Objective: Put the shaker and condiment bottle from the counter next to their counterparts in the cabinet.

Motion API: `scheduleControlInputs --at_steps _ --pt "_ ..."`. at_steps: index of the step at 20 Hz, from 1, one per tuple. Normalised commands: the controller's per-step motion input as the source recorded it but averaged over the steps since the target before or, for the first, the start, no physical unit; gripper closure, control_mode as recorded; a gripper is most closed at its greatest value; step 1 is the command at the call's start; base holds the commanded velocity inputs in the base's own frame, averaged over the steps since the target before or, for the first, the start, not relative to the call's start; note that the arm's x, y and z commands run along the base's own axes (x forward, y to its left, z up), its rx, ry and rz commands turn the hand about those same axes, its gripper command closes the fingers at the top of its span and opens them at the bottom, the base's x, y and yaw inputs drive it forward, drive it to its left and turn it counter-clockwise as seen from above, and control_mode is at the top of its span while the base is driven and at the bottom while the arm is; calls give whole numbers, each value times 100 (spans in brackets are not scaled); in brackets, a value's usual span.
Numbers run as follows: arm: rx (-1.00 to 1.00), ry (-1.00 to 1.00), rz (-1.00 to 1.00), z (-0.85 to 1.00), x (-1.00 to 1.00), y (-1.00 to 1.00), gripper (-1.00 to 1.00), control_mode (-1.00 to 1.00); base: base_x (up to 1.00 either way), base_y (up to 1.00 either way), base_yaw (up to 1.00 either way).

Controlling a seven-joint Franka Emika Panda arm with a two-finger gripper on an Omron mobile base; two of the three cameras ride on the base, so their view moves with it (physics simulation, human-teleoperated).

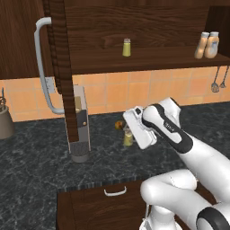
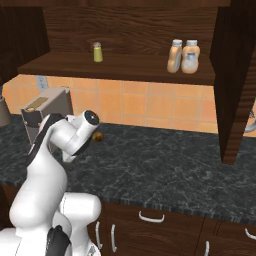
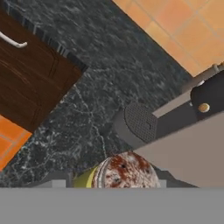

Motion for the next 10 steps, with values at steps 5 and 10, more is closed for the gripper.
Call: scheduleControlInputs --at_steps 5,10 --pt "0 22 -22 63 10 -34 100 -100 0 0 0" --pt "1 24 -24 71 4 -43 100 -100 0 0 0"
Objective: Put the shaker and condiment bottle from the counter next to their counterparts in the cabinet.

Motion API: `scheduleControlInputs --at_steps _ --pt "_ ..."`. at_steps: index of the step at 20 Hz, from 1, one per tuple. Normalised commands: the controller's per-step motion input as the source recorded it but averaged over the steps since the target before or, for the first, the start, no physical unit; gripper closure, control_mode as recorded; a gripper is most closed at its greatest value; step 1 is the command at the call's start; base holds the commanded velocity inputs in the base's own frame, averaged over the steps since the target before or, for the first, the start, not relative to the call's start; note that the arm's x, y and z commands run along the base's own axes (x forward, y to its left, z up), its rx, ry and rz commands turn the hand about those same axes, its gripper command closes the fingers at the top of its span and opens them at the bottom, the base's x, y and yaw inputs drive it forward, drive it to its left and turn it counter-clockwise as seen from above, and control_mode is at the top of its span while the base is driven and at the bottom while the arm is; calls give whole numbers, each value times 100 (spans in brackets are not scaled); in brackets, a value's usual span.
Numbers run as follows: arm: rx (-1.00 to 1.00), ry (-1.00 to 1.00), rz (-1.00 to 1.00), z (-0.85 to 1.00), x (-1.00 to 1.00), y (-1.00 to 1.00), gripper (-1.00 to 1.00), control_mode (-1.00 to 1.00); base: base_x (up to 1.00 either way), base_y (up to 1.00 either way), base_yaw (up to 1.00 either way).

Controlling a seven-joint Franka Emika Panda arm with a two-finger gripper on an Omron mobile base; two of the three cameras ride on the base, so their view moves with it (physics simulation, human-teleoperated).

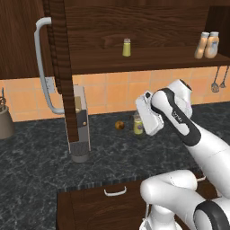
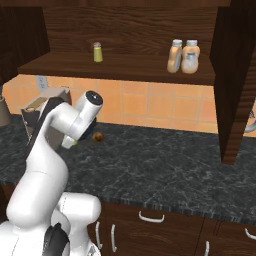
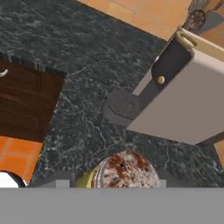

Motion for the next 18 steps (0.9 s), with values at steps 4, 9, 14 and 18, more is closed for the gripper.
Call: scheduleControlInputs --at_steps 4,9,14,18 --pt "7 17 -26 77 0 -42 100 -100 0 0 0" --pt "13 9 -29 58 0 -22 100 -100 0 0 0" --pt "21 4 -40 52 0 -11 100 -100 0 0 0" --pt "14 1 -41 42 0 -4 100 -100 0 0 0"
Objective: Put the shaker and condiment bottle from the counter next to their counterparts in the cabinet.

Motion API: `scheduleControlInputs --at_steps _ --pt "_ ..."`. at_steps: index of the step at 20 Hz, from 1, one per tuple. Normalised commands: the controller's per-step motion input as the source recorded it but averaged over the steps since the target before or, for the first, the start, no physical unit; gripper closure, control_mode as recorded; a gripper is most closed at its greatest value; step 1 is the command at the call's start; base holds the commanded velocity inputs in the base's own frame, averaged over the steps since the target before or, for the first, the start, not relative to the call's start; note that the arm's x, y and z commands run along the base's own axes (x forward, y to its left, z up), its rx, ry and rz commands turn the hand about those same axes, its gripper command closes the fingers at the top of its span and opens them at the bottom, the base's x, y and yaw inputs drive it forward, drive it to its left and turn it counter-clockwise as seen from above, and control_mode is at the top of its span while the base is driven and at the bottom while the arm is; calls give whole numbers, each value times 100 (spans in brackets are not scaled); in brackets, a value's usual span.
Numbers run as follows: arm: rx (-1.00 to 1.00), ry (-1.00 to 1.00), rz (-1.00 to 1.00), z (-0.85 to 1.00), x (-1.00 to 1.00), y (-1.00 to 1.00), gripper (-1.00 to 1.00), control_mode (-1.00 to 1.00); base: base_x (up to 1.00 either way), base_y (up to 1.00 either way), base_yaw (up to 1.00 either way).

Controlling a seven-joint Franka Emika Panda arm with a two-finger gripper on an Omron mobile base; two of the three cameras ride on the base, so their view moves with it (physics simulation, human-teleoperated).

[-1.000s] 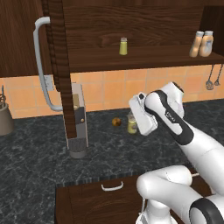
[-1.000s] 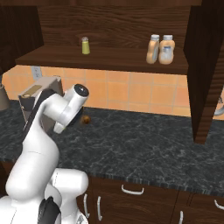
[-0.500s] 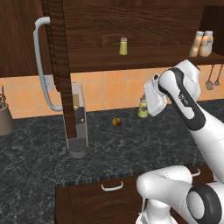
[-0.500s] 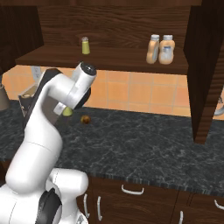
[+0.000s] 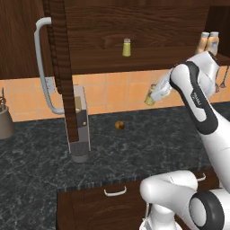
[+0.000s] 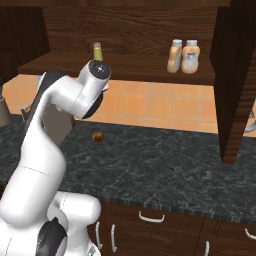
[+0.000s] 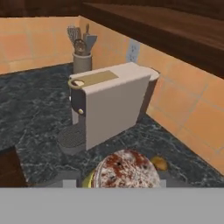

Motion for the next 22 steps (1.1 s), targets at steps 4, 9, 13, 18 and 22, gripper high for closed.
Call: scheduleControlInputs --at_steps 4,9,13,18,22 --pt "-2 0 -38 30 -2 0 100 -100 0 0 0" --pt "-8 0 -29 41 -7 0 100 -100 0 0 0" --pt "-1 0 -23 57 0 0 100 -100 0 0 0" --pt "0 0 -18 59 0 -4 100 -100 0 0 0" --pt "0 0 -16 46 0 -20 100 -100 0 0 0"
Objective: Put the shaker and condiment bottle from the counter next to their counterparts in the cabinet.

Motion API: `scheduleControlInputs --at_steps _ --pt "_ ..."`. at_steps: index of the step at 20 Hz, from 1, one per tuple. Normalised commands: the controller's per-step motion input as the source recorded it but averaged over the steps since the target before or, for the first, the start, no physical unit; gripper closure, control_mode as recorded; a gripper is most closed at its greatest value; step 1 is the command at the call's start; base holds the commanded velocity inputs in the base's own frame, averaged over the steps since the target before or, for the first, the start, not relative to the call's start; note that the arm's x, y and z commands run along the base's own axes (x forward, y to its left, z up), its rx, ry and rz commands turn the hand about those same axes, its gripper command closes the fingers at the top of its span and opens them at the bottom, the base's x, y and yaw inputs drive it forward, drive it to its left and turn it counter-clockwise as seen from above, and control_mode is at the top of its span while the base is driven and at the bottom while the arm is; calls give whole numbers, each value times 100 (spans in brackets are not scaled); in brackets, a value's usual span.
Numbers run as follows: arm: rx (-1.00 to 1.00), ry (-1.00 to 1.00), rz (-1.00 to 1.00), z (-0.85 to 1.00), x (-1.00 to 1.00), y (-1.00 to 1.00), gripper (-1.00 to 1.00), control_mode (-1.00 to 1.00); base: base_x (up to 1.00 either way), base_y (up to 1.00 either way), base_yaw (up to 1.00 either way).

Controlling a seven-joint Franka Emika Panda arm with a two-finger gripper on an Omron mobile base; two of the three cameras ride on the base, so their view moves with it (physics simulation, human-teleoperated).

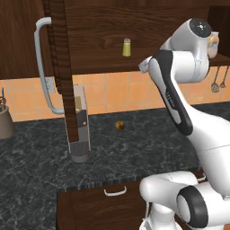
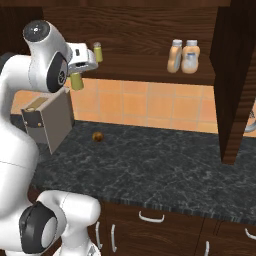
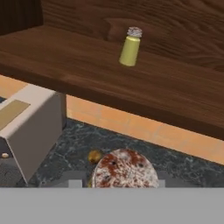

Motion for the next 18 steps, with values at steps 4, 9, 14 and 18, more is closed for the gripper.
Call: scheduleControlInputs --at_steps 4,9,14,18 --pt "0 -4 -12 24 1 -26 100 -100 0 0 0" --pt "0 -20 -5 0 31 -19 100 -100 0 0 0" --pt "0 -18 -3 -5 47 -4 100 -100 0 0 0" --pt "0 1 -5 -2 30 0 100 -100 0 0 0"
